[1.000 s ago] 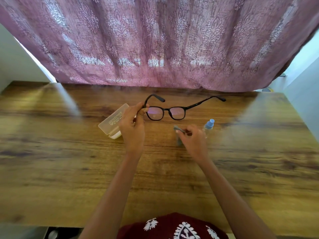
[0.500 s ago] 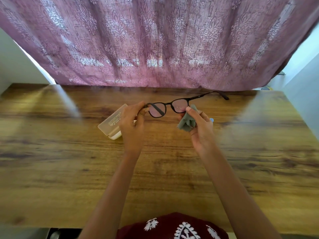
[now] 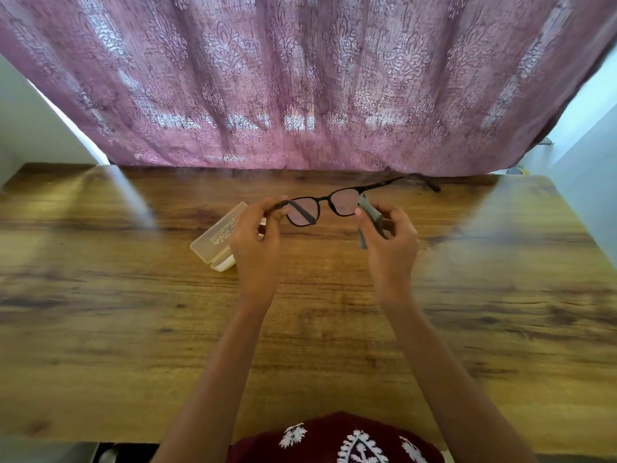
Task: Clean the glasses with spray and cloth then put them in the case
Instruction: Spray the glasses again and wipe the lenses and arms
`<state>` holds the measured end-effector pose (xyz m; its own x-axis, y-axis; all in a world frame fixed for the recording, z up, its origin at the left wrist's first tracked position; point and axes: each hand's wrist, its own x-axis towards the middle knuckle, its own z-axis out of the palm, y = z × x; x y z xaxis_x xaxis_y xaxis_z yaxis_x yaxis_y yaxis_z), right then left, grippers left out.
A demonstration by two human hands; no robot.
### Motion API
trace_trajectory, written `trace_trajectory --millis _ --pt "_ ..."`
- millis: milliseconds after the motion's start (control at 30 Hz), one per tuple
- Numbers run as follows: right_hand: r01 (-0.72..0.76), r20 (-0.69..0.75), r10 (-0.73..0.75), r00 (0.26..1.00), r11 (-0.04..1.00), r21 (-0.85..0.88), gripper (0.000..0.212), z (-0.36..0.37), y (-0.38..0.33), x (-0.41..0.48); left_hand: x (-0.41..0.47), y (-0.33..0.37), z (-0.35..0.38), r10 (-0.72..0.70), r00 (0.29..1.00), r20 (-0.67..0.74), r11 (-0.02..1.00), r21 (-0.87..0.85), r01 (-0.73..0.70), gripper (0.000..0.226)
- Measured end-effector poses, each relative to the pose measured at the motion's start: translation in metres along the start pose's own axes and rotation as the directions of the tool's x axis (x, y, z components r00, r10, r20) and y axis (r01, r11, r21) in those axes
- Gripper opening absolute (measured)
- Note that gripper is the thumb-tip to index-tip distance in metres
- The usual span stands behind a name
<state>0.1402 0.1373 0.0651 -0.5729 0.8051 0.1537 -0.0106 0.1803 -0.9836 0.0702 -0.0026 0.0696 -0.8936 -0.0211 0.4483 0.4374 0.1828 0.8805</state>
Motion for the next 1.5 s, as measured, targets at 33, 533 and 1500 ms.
trace_trajectory --millis 33,533,1500 --pt "0.132 -0.019 -0.134 0.991 0.988 -0.078 0.017 0.001 -0.001 -0.004 0.000 0.002 0.000 0.008 1.000 0.001 1.000 0.000 -0.008 0.020" --pt "0.732 0.330 -0.653 0.681 0.613 -0.298 0.029 0.022 -0.017 -0.028 -0.002 0.003 0.000 0.071 0.997 0.004 0.994 -0.078 -0.071 0.025" --pt "0.629 0.280 -0.565 0.776 0.725 -0.280 0.021 0.031 -0.040 -0.031 -0.004 0.008 0.004 0.076 0.996 0.044 0.993 -0.095 -0.071 0.027"
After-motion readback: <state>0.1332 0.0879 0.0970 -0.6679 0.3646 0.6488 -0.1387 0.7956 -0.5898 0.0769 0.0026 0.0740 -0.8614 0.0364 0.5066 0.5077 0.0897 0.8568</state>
